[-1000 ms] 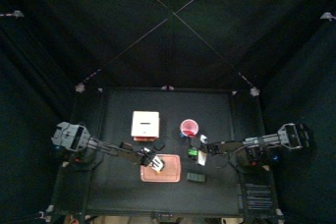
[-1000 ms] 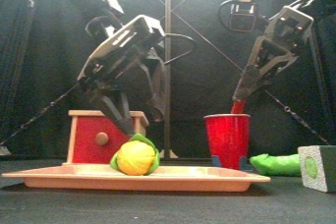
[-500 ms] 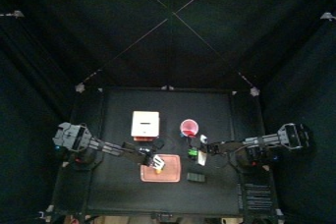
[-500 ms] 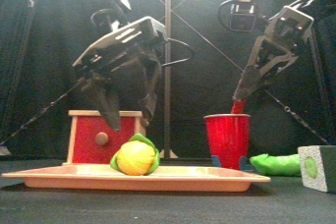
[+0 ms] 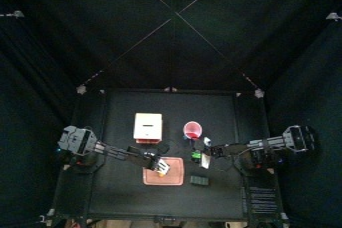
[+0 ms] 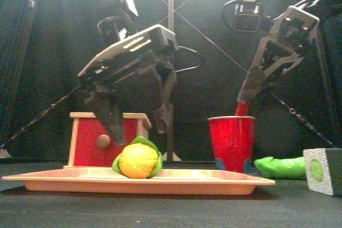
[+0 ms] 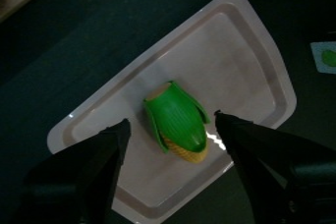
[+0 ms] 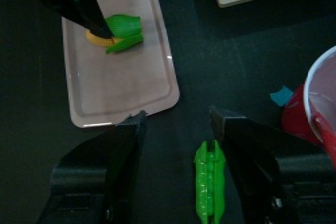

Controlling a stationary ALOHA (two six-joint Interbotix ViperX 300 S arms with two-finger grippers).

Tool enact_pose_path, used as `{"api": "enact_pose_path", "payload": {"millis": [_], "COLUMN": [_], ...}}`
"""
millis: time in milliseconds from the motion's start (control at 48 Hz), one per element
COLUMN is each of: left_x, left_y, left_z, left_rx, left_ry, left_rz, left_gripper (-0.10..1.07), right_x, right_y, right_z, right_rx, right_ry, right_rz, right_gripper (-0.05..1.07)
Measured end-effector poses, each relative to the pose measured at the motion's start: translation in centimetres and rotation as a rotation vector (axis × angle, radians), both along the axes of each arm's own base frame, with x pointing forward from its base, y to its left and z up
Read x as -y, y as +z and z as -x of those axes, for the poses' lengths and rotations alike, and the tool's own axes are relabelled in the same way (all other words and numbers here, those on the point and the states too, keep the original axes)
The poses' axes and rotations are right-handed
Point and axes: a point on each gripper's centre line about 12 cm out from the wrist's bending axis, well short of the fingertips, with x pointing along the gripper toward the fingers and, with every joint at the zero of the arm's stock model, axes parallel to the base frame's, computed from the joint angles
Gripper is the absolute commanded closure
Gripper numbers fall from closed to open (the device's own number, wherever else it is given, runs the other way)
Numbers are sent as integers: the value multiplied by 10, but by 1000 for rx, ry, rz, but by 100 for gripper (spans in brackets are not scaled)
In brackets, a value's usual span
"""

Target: Grab corn

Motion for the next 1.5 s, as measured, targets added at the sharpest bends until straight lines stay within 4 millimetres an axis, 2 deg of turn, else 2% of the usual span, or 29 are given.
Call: {"api": "enact_pose_path", "payload": {"millis": [583, 917, 1229, 1375, 1500], "left_x": [2, 0, -1, -2, -2], "left_y": [-35, -36, -36, -36, -26], "left_z": [-3, -3, -3, -2, -1], "left_rx": [-65, -67, -69, -79, -65], "left_ry": [34, 40, 43, 39, 35], "left_rz": [37, 40, 40, 33, 32], "left_gripper": [-4, -3, 15, 16, 16], "right_x": [0, 0, 0, 0, 0], "right_y": [0, 0, 0, 0, 0], "right_z": [0, 0, 0, 0, 0], "right_rx": [0, 0, -1, -1, 0], "right_ry": [0, 0, 0, 0, 1], "right_rz": [0, 0, 2, 2, 1], "right_gripper": [15, 15, 15, 15, 15]}}
